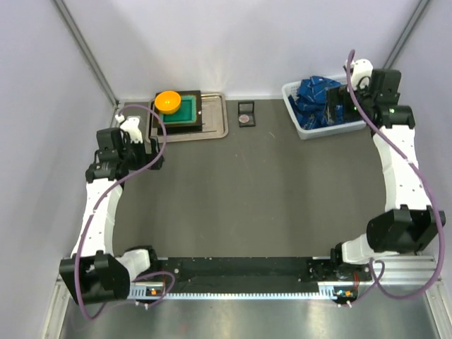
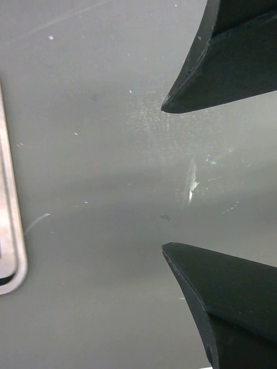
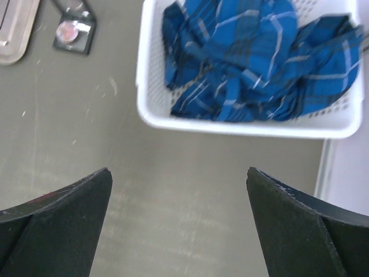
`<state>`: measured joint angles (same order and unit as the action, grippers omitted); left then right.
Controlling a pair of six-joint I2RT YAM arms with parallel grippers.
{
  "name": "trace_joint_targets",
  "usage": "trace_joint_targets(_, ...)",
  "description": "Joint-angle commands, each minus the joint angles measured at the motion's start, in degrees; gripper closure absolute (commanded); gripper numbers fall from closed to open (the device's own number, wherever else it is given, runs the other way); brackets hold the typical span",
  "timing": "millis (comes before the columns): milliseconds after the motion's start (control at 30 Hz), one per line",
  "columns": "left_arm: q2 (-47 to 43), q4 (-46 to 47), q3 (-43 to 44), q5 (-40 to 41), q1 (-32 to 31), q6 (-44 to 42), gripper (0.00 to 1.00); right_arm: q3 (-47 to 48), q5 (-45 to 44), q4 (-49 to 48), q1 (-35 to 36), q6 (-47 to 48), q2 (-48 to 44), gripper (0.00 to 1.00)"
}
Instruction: Pin the brooch onto the clothing
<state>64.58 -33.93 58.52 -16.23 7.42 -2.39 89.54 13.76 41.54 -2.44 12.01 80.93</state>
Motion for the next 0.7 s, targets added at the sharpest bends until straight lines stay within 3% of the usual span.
trace_joint_targets(0, -3.75, 6.42, 2.74, -4.94, -0.04, -2.17, 0.01, 12.22, -3.47, -0.14, -0.9, 1.53, 7.74, 0.01)
trace_joint_targets(200, -3.93, 8.0, 1.07, -12.85, 0.05, -1.91, 0.01, 20.41, -6.46, -2.07, -1.17, -0.5, 19.52, 0.01)
trace_joint_targets(667, -2.09, 8.01, -3.24, -13.48, -0.13, -2.88, 0.02, 31.13, -11.3, -8.84, -1.08, 3.02, 47.47, 0.01)
